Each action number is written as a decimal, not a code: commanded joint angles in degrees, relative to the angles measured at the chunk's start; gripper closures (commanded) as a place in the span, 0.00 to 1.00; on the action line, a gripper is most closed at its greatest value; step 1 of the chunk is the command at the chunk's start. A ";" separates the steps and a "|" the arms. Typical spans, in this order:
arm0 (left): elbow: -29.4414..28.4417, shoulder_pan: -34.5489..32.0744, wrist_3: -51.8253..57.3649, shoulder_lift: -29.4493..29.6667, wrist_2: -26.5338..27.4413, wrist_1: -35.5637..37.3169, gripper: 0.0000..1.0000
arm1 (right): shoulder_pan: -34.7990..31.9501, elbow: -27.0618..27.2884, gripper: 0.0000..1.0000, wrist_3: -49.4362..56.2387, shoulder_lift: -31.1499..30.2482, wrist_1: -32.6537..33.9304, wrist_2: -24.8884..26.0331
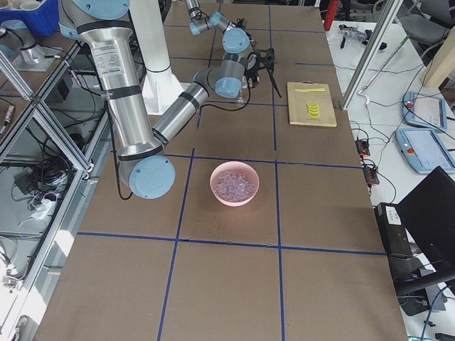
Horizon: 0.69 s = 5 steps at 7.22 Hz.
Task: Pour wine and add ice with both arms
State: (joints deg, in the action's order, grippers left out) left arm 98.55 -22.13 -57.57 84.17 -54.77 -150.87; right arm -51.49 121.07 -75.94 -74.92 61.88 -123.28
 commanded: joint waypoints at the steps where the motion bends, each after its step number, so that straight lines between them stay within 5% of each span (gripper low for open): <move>1: 7.67 -0.02 -0.53 -3.73 -7.16 6.78 0.00 | 1.30 0.04 1.00 -0.09 0.03 0.00 1.46; 5: 17.09 -0.02 -6.15 -4.90 -21.75 23.99 0.00 | 6.82 -0.48 1.00 -2.19 2.74 0.17 2.08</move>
State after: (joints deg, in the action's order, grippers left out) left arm 112.24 -22.15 -62.85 79.35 -72.18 -132.40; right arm -47.19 121.02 -76.99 -73.95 61.96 -121.51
